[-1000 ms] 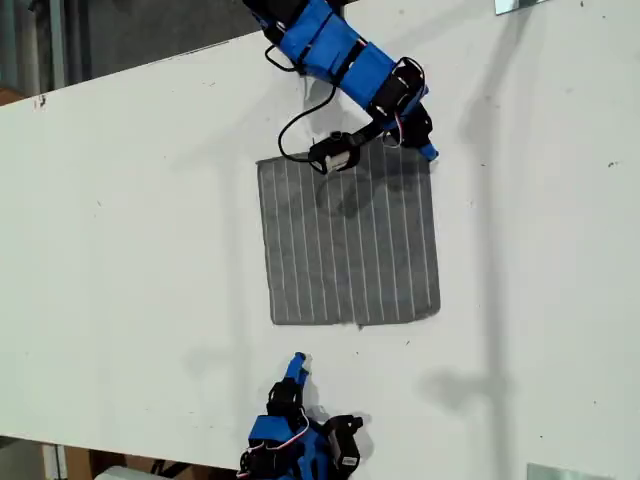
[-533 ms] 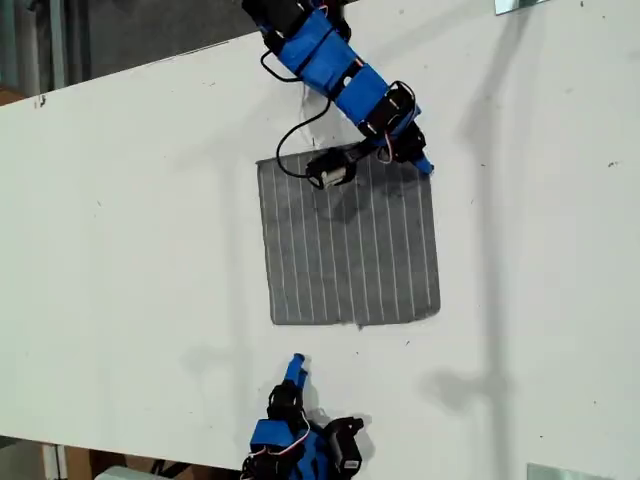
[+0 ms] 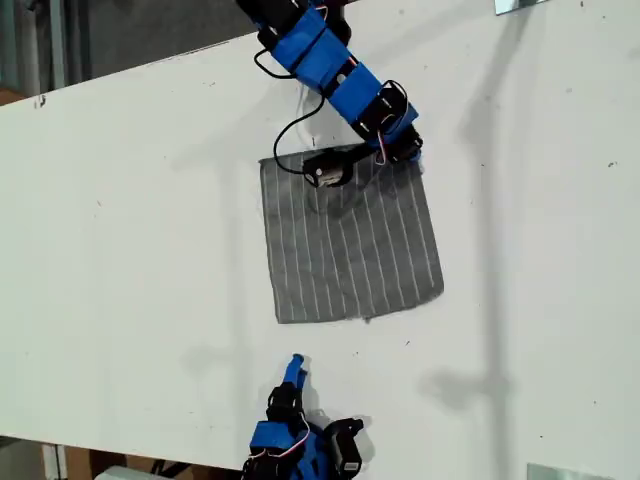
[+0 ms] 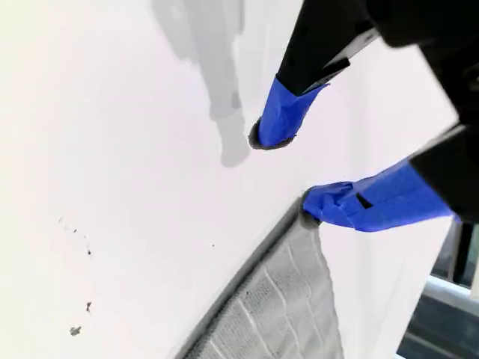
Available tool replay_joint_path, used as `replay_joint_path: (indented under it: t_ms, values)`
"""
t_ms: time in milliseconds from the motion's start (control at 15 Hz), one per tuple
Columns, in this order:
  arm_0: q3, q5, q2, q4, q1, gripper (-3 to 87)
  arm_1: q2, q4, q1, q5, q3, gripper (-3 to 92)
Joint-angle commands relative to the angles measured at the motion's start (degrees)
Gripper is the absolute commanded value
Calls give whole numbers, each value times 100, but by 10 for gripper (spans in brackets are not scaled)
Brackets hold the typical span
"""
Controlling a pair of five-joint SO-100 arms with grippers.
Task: Grasp corners of a square towel and fold twice.
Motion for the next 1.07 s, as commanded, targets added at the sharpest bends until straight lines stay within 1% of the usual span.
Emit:
replay_joint_path:
  t_ms: [0,67,133,200,267,333,400,467,600,667,733,1000]
  values:
    - [-510,-308,-914,-132,299,161,0,9,0,-18,-70,-1]
    - [-1187,-624,-2039,-237,721,157,-18,44,88,-123,-105,-1]
    - [-2127,-1011,-3630,-501,1397,155,-44,79,176,-202,-149,-1]
    - [-3357,-1204,-5634,-721,1978,156,-53,123,220,-229,-176,-1]
    - [-4711,-1292,-7611,-738,2426,165,-53,158,220,-229,-193,-1]
    - [-5836,-1230,-8974,-905,2786,175,-53,176,176,-220,-229,-1]
    - [-6680,-1230,-9809,-932,3050,178,-97,255,202,-325,-413,-1]
    - [-7119,-1274,-10151,-932,3208,178,-396,624,290,-580,-1002,-1]
    - [-7365,-1380,-10310,-932,3357,175,-1556,1512,501,-1239,-2751,-1]
    - [-7462,-1406,-10450,-914,3410,175,-2030,1723,598,-1494,-3401,-1]
    - [-7646,-1441,-10644,-826,3463,176,-2312,1811,659,-1617,-3762,-1]
    - [-9114,-1433,-11602,-264,3832,178,-2408,1784,756,-1872,-4017,-1]
